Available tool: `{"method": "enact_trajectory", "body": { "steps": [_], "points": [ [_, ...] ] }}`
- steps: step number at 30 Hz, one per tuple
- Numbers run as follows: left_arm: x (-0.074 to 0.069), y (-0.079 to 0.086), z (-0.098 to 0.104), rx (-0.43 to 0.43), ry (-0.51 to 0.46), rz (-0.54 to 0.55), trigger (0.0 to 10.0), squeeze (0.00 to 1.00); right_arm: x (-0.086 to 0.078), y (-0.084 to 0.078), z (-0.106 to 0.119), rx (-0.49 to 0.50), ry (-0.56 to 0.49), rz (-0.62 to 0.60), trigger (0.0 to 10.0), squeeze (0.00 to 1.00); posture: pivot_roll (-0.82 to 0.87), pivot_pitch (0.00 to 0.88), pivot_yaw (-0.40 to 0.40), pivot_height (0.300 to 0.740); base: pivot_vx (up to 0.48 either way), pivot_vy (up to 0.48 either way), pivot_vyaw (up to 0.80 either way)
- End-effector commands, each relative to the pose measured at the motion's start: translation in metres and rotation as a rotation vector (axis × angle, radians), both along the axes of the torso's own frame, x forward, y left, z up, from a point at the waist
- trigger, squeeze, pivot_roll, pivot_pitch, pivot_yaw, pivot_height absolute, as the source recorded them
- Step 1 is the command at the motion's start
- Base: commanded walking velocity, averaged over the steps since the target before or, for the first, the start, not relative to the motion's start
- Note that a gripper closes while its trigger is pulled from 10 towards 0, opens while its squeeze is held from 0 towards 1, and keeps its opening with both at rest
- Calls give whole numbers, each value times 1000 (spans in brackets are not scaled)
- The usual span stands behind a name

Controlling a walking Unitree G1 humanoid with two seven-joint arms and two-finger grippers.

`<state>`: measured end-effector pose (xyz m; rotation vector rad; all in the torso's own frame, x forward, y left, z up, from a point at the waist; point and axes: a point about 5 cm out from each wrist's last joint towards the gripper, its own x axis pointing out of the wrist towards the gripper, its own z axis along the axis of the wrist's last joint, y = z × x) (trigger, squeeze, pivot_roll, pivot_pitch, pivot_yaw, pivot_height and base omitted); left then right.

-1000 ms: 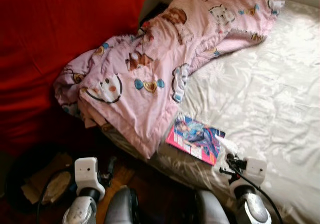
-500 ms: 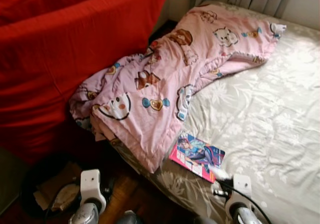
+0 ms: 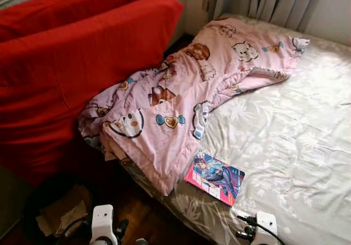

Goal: Clean up the room

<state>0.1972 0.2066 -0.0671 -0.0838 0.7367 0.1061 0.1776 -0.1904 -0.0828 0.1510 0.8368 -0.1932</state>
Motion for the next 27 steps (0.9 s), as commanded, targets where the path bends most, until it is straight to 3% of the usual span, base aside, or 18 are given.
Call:
{"method": "enact_trajectory", "body": {
  "steps": [1,15,27],
  "points": [
    [-9,4,-5,18,38,10,10000,0,-5,-5,-2,-5,15,-40,10000,0,56,157,-17,720,0,0,0],
    [-23,7,-13,20,96,28,10000,0,-4,-4,-1,-10,5,-4,10000,0,59,137,-14,720,0,0,0],
    [-25,12,-14,24,117,34,10000,0,-8,3,-4,-5,22,8,10000,0,63,143,-10,720,0,0,800]
  ]
}}
